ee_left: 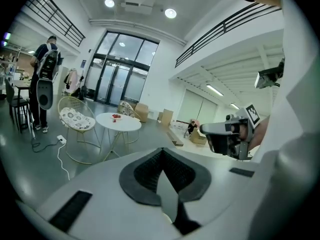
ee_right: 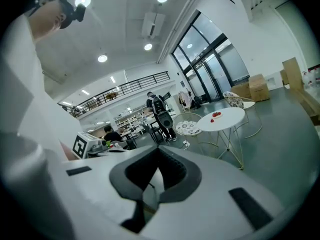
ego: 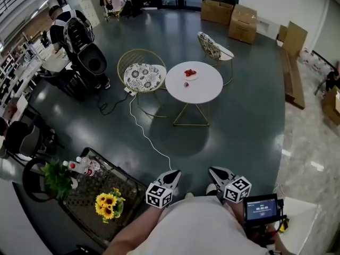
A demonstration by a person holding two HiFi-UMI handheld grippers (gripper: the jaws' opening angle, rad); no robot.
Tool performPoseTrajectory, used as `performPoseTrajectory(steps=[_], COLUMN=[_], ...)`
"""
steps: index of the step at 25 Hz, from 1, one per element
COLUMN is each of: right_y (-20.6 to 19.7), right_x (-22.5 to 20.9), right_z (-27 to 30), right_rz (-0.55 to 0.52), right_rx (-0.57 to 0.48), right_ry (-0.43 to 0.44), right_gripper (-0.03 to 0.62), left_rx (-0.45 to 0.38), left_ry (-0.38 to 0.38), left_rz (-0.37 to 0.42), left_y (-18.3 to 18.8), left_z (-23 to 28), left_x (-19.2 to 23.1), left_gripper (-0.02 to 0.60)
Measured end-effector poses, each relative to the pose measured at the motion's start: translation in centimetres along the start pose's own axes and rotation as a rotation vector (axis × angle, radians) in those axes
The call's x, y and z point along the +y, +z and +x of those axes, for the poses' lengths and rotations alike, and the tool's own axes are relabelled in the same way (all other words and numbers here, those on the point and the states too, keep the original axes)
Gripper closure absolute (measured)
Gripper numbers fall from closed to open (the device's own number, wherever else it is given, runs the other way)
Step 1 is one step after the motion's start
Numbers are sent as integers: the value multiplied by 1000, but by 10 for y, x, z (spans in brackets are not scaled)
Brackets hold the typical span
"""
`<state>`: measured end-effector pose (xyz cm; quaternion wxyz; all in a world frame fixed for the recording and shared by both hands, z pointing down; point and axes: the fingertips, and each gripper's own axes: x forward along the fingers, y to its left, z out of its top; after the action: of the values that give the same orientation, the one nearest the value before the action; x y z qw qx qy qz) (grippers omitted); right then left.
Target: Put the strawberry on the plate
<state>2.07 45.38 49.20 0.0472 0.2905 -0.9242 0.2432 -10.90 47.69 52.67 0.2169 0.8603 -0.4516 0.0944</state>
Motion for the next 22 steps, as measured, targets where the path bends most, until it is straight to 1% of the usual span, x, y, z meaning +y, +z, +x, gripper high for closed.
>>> performPoseTrajectory(steps=[3, 6, 8, 11, 15, 22], right_y=[3, 2, 1, 8, -3, -1], right_x=[-4, -7, -14, -16, -13, -21], right_z=[-2, -6, -5, 2, -3, -2], right_rz=[-7, -1, -2, -8, 8, 12], right_rx=[-3, -2, -7, -12, 3, 16], right_ry=[-19, -33, -34, -22, -29, -36], right_gripper=[588, 588, 588, 588, 588, 588], left_rx=[-18, -10, -9, -28, -17, -7], left_ry=[-8, -15, -15, -3, 1, 13], left_rz=[7, 8, 13, 24, 15, 15], left_y=[8, 6, 6, 15, 7, 6], left_z=[1, 3, 8, 11, 4, 7], left_x=[-2, -7, -6, -1, -6, -1], left_gripper=[575, 575, 575, 575, 575, 575])
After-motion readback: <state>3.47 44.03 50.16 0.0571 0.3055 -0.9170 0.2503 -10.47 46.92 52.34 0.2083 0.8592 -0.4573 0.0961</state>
